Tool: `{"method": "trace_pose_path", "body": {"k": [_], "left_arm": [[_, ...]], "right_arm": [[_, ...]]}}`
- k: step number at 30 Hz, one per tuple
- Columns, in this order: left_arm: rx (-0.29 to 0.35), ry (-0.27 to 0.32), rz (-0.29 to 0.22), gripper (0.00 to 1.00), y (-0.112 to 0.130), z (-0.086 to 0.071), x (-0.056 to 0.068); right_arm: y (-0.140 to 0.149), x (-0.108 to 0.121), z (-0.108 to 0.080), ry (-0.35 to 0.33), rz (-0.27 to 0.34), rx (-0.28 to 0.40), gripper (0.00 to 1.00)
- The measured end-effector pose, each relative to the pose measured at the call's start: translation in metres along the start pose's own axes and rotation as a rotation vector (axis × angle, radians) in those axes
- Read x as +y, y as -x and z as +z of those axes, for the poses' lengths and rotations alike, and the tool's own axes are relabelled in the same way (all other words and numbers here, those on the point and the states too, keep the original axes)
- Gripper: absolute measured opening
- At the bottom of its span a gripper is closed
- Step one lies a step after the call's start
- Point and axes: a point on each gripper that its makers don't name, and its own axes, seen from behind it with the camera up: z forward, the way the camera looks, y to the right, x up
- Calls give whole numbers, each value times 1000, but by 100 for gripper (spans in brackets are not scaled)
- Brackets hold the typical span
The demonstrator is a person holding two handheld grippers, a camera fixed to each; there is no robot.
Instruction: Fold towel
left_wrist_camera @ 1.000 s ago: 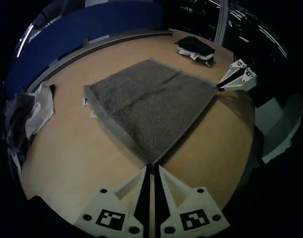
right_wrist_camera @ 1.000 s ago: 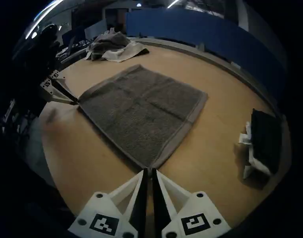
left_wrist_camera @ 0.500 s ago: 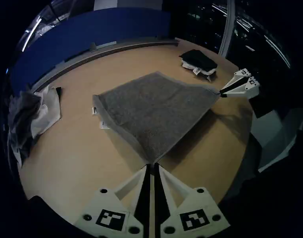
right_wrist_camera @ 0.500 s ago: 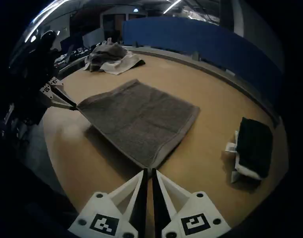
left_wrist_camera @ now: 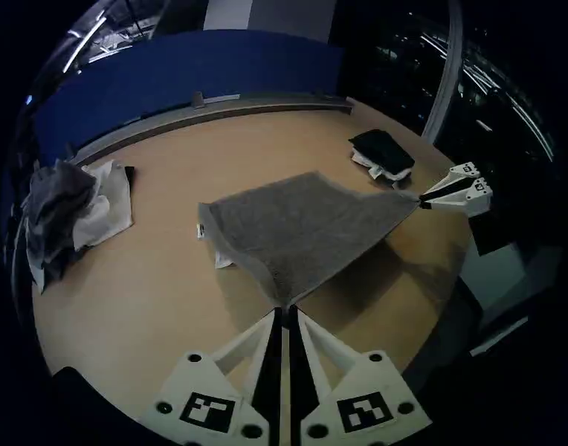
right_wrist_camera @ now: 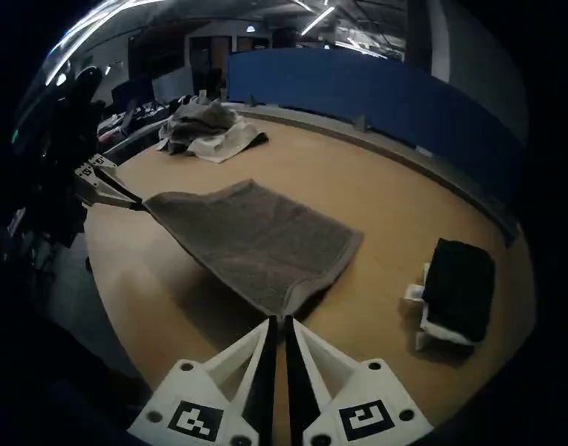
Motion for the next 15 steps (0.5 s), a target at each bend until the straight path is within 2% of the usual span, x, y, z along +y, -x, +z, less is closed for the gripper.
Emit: {"method": "trace_pose_path", "body": {"k": [8, 15], "left_arm": [[14, -9, -30, 6, -11, -17, 6], [13, -12, -49, 6, -12, -23, 9]], "right_arm": [[-9, -2, -17, -1, 0, 2, 7], [-10, -6, -20, -3, -6, -9, 7]]}}
